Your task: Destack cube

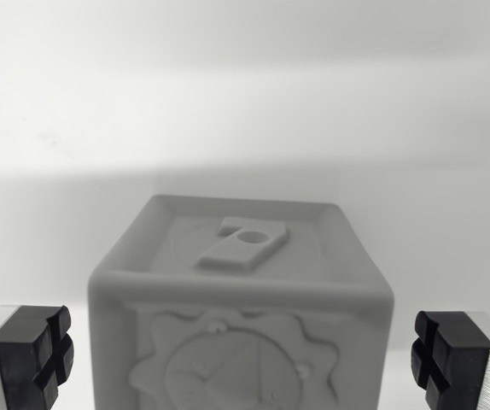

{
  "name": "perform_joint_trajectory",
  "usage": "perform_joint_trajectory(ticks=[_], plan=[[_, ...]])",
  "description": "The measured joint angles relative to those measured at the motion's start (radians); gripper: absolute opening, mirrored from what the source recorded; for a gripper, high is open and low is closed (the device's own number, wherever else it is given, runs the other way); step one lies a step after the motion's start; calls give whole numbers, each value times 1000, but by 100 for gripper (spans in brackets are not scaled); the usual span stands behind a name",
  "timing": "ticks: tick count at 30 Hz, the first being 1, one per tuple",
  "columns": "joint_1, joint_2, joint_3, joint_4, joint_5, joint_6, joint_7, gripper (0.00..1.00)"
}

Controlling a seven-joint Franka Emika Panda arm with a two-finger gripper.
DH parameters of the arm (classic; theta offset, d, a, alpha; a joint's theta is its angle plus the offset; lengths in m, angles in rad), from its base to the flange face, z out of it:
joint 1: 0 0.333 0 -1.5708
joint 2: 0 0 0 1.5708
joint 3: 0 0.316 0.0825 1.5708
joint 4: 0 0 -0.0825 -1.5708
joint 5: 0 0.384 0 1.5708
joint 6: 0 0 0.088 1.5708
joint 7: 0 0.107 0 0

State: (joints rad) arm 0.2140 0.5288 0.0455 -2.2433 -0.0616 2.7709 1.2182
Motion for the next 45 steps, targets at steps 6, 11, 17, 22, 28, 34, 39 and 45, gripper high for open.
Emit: perform_joint_trajectory(ticks=[6, 11, 17, 22, 28, 34, 39, 45], plan=[[-3, -35, 3, -10, 1, -26, -1, 100], [-5, -70, 6, -17, 3, -53, -2, 100], [-8, -128, 11, -28, 10, -98, -6, 100], [-9, -174, 13, -34, 16, -137, -10, 100], [-9, -231, 15, -37, 25, -190, -16, 100], [-9, -286, 15, -37, 33, -245, -22, 100], [-9, -330, 16, -33, 38, -293, -26, 100], [-8, -384, 16, -21, 44, -358, -30, 100]])
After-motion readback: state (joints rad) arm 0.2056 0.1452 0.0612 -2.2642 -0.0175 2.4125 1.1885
